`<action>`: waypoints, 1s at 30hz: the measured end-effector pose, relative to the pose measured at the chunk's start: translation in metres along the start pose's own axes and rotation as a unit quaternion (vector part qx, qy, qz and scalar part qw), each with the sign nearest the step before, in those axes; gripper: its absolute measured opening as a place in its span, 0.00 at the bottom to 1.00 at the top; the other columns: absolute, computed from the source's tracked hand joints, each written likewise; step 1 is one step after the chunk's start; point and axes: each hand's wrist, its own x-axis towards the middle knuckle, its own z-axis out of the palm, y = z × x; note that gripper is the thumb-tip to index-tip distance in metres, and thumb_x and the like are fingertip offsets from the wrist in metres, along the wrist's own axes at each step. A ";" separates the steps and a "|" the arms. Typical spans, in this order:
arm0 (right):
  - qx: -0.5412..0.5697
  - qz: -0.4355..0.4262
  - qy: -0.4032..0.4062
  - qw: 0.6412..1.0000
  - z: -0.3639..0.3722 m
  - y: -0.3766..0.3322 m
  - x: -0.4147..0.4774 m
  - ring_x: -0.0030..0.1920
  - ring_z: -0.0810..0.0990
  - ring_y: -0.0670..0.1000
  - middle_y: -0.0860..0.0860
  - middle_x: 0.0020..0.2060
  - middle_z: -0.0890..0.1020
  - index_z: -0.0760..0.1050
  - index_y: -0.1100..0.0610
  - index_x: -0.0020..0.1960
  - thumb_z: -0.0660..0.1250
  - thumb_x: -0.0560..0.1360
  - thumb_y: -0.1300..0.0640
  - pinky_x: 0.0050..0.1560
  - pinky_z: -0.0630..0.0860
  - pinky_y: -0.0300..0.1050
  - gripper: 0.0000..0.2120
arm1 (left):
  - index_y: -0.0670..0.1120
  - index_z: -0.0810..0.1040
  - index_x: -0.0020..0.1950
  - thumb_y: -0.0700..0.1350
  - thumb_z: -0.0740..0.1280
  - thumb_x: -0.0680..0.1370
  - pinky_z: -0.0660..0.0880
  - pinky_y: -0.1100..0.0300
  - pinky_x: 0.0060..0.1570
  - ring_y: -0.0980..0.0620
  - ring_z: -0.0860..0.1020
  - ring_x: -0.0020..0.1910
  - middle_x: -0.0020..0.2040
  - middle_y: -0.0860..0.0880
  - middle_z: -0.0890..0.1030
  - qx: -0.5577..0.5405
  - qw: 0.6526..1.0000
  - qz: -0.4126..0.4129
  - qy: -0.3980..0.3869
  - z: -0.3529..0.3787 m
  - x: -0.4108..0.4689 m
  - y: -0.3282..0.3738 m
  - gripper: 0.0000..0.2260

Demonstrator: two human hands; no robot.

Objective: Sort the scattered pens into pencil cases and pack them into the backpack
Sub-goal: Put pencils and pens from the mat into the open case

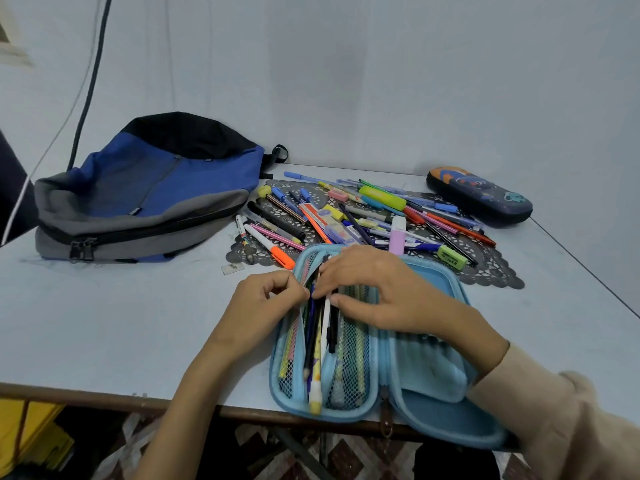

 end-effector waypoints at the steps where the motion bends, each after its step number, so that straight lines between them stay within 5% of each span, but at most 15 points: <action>1: 0.011 0.000 -0.005 1.000 0.001 -0.002 0.000 0.55 0.80 0.43 0.44 0.49 0.84 0.84 0.54 0.51 0.67 0.75 0.59 0.67 0.67 0.55 0.08 | 0.37 0.74 0.34 0.47 0.69 0.67 0.66 0.47 0.42 0.43 0.69 0.36 0.33 0.39 0.71 -0.010 1.000 0.000 0.000 0.001 -0.001 0.000 0.13; 5: 0.018 -0.006 -0.043 0.999 0.004 -0.008 0.001 0.55 0.80 0.40 0.44 0.50 0.84 0.84 0.53 0.50 0.67 0.75 0.60 0.74 0.58 0.54 0.09 | 0.37 0.73 0.33 0.47 0.69 0.66 0.65 0.48 0.42 0.44 0.67 0.36 0.34 0.39 0.71 -0.032 0.999 -0.001 -0.002 0.004 -0.002 0.001 0.13; 11: 0.004 -0.020 -0.035 0.999 0.003 -0.009 0.001 0.51 0.77 0.48 0.48 0.48 0.80 0.85 0.53 0.49 0.69 0.74 0.59 0.56 0.72 0.48 0.08 | 0.37 0.73 0.35 0.48 0.70 0.68 0.65 0.46 0.43 0.43 0.69 0.38 0.36 0.38 0.71 -0.028 1.000 -0.004 -0.012 0.001 -0.001 0.000 0.14; 17: -0.041 -0.043 -0.019 0.998 0.001 -0.008 0.001 0.50 0.79 0.47 0.46 0.45 0.83 0.84 0.54 0.48 0.70 0.74 0.58 0.60 0.70 0.49 0.05 | 0.35 0.73 0.36 0.49 0.70 0.68 0.66 0.47 0.43 0.43 0.69 0.38 0.35 0.39 0.72 -0.025 0.999 -0.009 -0.018 0.000 -0.001 0.000 0.16; 23: -0.051 -0.018 -0.005 0.999 -0.001 -0.009 -0.001 0.48 0.80 0.48 0.48 0.45 0.83 0.84 0.55 0.46 0.68 0.76 0.54 0.53 0.74 0.50 0.08 | 0.37 0.73 0.35 0.49 0.70 0.69 0.68 0.45 0.45 0.42 0.71 0.38 0.36 0.38 0.73 -0.015 1.000 -0.009 -0.017 -0.002 0.000 -0.002 0.15; 30: -0.163 0.001 -0.003 0.987 -0.003 -0.012 0.001 0.52 0.81 0.46 0.44 0.42 0.85 0.83 0.52 0.44 0.62 0.76 0.48 0.71 0.63 0.49 0.13 | 0.36 0.74 0.37 0.49 0.70 0.69 0.71 0.41 0.46 0.41 0.73 0.40 0.38 0.35 0.74 -0.022 1.000 -0.005 -0.016 0.000 -0.003 0.001 0.16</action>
